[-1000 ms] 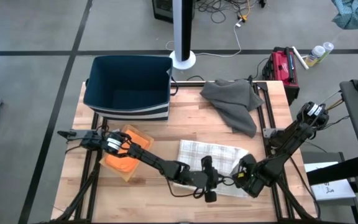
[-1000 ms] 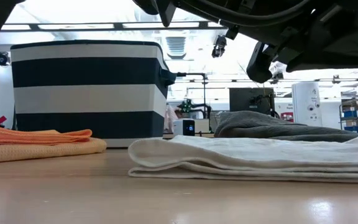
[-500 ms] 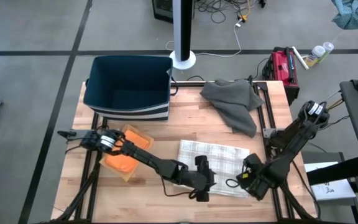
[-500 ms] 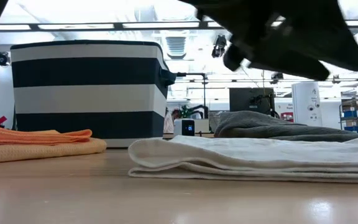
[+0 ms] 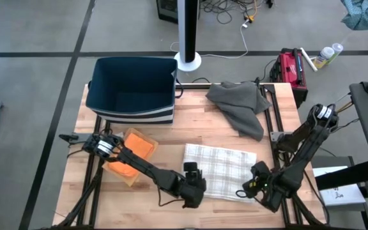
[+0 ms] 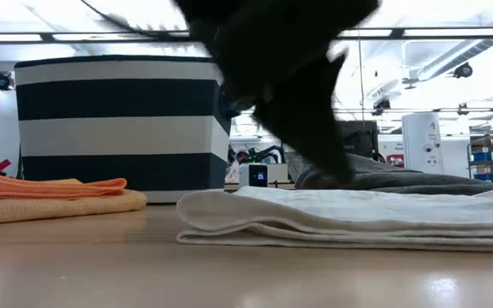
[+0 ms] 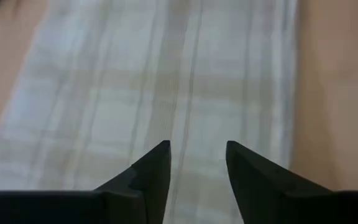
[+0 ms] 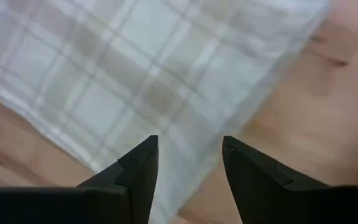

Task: Fold towel
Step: Fold the white patterned kitchen towel

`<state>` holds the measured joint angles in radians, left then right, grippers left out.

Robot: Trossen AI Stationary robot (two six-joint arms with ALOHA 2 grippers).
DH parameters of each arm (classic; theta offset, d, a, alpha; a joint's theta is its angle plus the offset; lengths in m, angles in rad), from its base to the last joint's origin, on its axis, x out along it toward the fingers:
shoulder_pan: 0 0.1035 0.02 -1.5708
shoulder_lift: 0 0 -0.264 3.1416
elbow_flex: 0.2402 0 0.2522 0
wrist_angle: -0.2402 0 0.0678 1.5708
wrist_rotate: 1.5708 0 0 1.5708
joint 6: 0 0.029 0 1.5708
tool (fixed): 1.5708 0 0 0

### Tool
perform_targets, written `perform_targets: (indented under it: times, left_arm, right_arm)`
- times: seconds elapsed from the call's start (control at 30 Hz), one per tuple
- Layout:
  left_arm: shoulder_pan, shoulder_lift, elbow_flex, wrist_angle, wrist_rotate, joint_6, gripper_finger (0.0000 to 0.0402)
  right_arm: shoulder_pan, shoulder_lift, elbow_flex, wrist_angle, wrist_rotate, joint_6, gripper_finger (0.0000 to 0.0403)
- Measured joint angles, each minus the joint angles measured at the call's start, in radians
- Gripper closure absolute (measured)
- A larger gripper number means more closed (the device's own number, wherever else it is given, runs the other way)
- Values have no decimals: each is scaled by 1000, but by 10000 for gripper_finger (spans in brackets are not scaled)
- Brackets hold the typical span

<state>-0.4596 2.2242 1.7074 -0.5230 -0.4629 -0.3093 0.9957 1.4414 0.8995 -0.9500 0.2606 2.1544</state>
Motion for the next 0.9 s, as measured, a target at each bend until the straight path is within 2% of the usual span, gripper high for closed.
perform_targets:
  times: [0.2,0.5,0.77,0.9]
  left_arm:
    - [0,-49,-142,10,-3,-88,271]
    - [-1,-194,-370,117,-53,-182,275]
    - [-7,-320,-540,381,-52,-179,270]
    - [-13,-318,-591,638,3,-125,276]
  right_arm:
    - [1,0,-39,143,63,-44,241]
    - [1,0,-43,148,106,-52,249]
    - [1,0,-39,148,108,-71,243]
    - [1,3,-39,163,167,-77,250]
